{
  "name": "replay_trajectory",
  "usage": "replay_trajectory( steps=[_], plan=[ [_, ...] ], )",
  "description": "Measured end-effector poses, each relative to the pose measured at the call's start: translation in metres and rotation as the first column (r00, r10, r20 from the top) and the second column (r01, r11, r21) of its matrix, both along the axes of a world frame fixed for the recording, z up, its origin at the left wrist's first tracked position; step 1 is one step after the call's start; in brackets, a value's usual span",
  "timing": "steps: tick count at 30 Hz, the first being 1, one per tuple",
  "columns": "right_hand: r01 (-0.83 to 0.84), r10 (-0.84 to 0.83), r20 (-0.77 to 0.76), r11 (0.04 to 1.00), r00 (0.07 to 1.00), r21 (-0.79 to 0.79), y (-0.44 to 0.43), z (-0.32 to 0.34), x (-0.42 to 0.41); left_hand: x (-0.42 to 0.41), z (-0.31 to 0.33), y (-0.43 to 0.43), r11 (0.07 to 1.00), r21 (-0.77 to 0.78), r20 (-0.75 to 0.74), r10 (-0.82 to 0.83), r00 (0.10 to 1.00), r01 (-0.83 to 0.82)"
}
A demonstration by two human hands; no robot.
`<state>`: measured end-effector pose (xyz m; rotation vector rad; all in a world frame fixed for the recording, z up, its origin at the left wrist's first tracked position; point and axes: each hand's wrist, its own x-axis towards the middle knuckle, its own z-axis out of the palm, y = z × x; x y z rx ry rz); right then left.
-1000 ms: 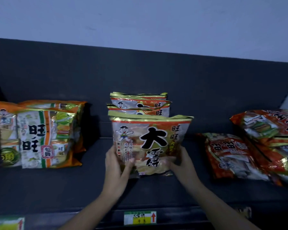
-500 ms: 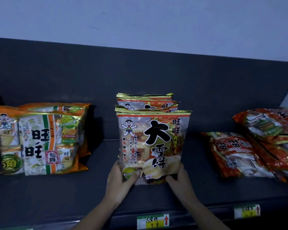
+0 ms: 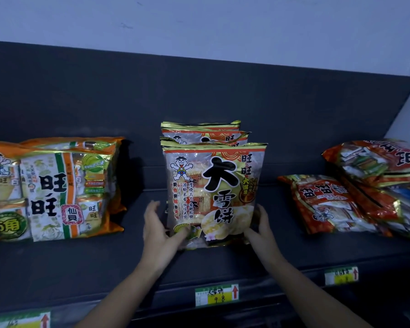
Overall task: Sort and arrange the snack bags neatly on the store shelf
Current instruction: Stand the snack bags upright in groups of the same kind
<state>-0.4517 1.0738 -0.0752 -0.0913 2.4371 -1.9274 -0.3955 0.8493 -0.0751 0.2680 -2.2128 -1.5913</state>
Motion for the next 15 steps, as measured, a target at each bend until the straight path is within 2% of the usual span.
replay_trajectory(
  steps=[2, 4, 6, 7, 9, 11, 13, 15],
  plan=[
    [-0.008, 0.008, 0.004, 1.000, 1.000, 0.018, 0.010, 0.012, -0.002, 0.005, 0.017, 0.009, 0.975, -0.186, -0.182, 0.087, 0.979, -0.121],
    [-0.015, 0.016, -0.013, 0.996, 1.000, 0.088, 0.024, 0.024, -0.007, 0.009, 0.033, 0.027, 0.910, -0.342, -0.385, 0.090, 0.918, -0.232],
    [-0.011, 0.017, -0.031, 0.984, 0.999, 0.179, 0.044, 0.035, -0.014, 0.006, 0.042, 0.051, 0.884, -0.419, -0.513, -0.043, 0.857, -0.206],
    [-0.006, 0.013, -0.026, 0.973, 1.000, 0.233, 0.055, 0.041, -0.018, 0.003, 0.044, 0.064, 0.875, -0.465, -0.533, -0.158, 0.831, -0.131],
    [0.015, -0.019, 0.009, 0.944, 1.000, 0.329, 0.081, 0.050, -0.026, -0.009, 0.046, 0.090, 0.819, -0.567, -0.459, -0.402, 0.792, 0.086],
    [0.051, -0.073, 0.040, 0.917, 0.997, 0.395, 0.111, 0.059, -0.034, -0.023, 0.043, 0.118, 0.704, -0.667, -0.311, -0.559, 0.769, 0.242],
    [0.109, -0.131, 0.020, 0.890, 0.991, 0.442, 0.140, 0.065, -0.041, -0.041, 0.037, 0.147, 0.590, -0.737, -0.152, -0.621, 0.769, 0.330],
    [0.153, -0.171, -0.002, 0.873, 0.985, 0.463, 0.166, 0.069, -0.050, -0.060, 0.029, 0.176, 0.551, -0.721, -0.007, -0.611, 0.792, 0.419]
  ],
)
